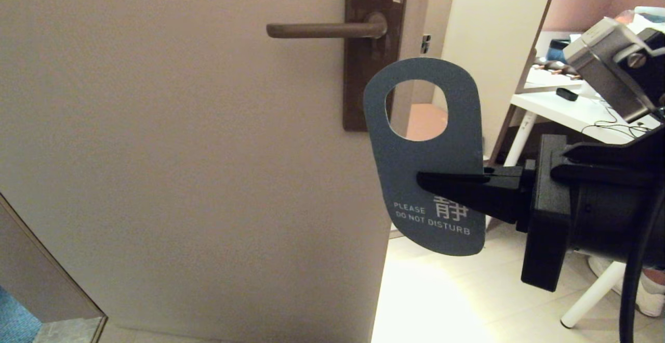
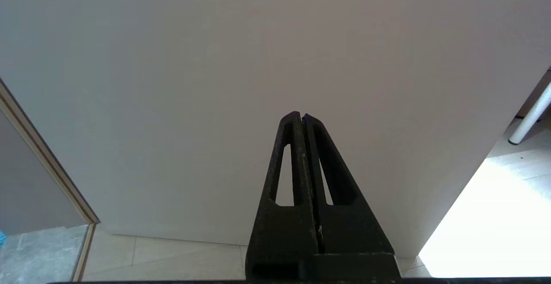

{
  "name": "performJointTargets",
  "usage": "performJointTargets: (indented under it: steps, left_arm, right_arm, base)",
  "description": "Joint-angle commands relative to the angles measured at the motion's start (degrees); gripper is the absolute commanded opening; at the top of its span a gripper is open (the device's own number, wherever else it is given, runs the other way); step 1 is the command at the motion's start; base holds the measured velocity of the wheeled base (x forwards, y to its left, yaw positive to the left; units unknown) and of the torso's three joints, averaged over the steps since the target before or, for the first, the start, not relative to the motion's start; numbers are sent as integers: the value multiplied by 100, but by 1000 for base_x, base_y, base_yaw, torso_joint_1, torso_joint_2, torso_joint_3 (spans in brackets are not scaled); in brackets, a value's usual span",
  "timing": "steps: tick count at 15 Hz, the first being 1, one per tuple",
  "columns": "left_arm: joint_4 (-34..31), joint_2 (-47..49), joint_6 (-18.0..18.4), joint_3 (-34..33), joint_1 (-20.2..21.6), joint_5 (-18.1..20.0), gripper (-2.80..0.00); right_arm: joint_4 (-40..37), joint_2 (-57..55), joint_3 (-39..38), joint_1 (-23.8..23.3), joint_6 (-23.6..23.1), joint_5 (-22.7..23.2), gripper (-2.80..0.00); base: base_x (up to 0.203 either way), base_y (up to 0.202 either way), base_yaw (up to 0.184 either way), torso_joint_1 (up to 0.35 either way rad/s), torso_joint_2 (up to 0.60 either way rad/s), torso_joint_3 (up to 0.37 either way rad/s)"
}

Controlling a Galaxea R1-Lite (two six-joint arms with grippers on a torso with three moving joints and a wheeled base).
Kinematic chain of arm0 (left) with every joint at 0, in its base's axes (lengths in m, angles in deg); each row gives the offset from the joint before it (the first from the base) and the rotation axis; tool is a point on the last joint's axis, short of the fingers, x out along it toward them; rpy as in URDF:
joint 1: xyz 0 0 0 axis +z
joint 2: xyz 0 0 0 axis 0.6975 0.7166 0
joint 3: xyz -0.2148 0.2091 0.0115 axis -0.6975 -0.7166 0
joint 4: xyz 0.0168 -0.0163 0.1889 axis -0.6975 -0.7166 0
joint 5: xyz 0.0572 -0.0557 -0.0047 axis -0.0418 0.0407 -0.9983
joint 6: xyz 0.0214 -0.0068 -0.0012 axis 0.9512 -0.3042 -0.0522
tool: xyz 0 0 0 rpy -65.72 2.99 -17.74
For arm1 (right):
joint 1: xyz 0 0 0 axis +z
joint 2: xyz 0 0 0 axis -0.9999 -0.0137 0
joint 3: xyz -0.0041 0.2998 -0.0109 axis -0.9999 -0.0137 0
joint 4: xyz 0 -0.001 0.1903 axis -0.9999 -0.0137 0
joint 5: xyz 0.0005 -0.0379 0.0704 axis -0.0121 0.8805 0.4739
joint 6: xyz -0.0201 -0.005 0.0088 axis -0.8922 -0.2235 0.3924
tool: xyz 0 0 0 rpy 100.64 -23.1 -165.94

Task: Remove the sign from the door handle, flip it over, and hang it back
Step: Hand it to the other hand

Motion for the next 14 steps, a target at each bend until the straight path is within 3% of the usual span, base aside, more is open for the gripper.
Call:
performJointTargets:
  steps: [1,5,7,11,14]
  left_arm:
    - [13,7,67,0,0,29,-280]
    - [2,7,404,43,0,141,-280]
    - [-26,143,404,314,0,314,-280]
    - [19,1068,360,1013,-36,522,-280]
    - [275,2096,275,1594,-486,543,-280]
  right_arm:
    - [5,-81,-71,-4,4,35,-280]
    - [11,-287,-102,-180,13,304,-280]
    - [11,-331,-110,-380,9,454,-280]
    - [95,-346,-118,-558,4,647,-280]
    - [308,-538,-104,-558,-3,671,-280]
  base:
    - [0,0,0,0,0,0]
    - [0,0,0,0,0,0]
    - [0,0,0,0,0,0]
    - [0,0,0,0,0,0]
    - [0,0,0,0,0,0]
